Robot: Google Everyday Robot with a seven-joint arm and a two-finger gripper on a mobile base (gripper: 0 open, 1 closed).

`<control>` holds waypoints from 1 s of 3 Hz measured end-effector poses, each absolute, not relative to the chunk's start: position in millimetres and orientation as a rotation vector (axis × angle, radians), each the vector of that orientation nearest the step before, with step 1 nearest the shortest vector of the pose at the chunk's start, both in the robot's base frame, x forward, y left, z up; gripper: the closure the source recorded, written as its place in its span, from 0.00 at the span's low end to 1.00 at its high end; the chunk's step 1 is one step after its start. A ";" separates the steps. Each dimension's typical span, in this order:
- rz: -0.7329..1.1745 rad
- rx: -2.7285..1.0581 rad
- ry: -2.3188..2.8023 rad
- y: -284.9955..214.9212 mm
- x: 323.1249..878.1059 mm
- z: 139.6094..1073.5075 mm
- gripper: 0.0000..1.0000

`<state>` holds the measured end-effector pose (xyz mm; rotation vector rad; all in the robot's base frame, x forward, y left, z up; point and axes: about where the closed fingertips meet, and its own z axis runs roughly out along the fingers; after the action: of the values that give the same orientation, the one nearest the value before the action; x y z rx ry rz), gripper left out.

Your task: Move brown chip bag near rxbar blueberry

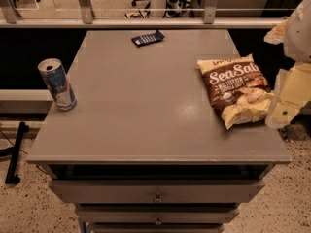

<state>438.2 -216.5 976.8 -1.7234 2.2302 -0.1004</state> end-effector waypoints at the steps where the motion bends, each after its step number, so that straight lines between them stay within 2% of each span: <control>1: -0.101 -1.723 2.230 -216.5 438.2 976.8 0.00; 3: -0.136 -1.656 2.177 -233.2 468.4 964.1 0.00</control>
Offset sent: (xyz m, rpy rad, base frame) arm 0.0133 -0.0043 -0.0022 0.0090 -0.0672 0.0096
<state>468.4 -233.2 964.1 -1.6555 2.1766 -0.1363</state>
